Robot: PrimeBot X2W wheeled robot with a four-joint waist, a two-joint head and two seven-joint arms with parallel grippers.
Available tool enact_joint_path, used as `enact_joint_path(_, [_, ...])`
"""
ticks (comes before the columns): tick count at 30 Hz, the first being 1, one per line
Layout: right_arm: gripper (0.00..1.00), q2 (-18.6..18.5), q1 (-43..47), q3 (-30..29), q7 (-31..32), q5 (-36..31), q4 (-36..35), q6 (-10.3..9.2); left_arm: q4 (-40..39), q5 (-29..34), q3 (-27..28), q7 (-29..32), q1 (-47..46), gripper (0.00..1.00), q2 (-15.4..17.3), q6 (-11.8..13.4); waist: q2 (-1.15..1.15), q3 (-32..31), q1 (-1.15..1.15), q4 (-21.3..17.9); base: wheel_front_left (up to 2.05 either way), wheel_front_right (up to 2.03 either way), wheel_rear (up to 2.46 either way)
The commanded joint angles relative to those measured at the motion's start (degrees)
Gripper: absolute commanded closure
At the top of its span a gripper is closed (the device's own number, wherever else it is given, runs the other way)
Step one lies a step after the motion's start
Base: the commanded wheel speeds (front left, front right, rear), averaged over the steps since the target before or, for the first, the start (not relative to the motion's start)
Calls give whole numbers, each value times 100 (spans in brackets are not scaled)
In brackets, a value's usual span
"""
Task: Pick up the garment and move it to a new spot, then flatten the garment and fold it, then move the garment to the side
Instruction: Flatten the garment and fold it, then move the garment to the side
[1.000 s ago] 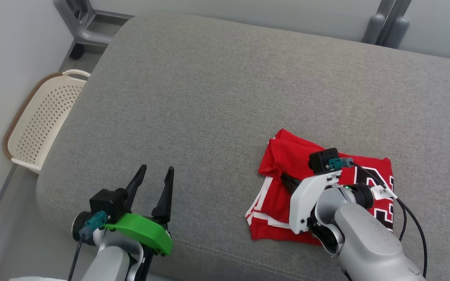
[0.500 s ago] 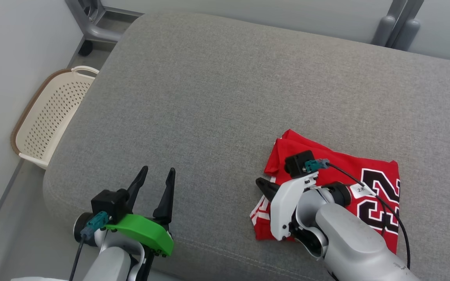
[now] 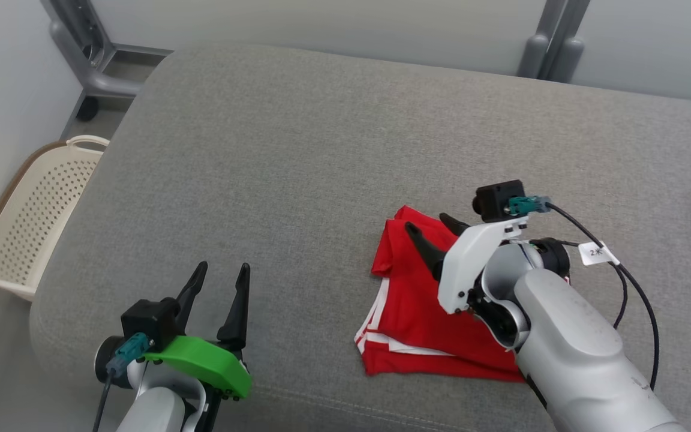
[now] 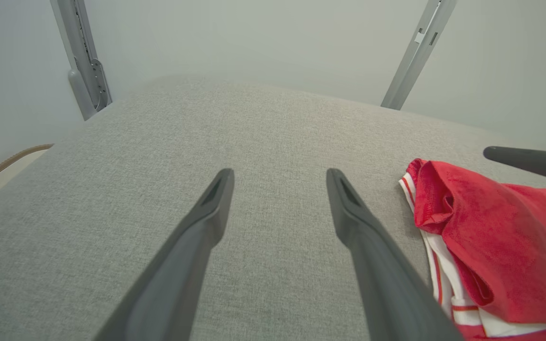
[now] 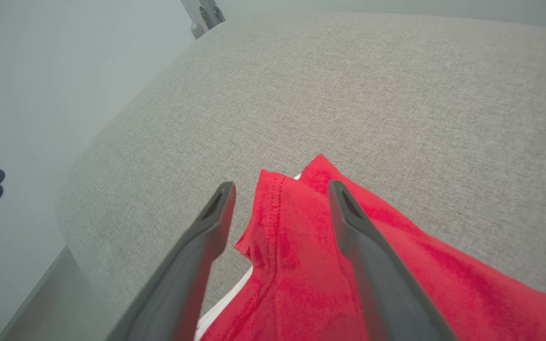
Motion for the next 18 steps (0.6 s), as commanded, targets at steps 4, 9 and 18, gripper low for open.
enact_joint_path(4, [0, -15, 397, -860, 296, -525, -274, -1, -41, -33, -8, 8, 115, 0, 112, 47, 0, -266, 0, -401, 0, 0, 0])
enact_joint_path(9, [0, -16, 909, -1642, 754, -956, -840, -1, -104, -57, 21, 16, 210, 0, 182, 104, 0, -382, 0, -660, 0, 0, 0])
enact_joint_path(18, [0, -12, 1951, -2469, 1911, -1239, -2148, -1, -276, -102, 16, 74, 336, 0, 255, 188, 0, -398, 0, -949, 0, 0, 0])
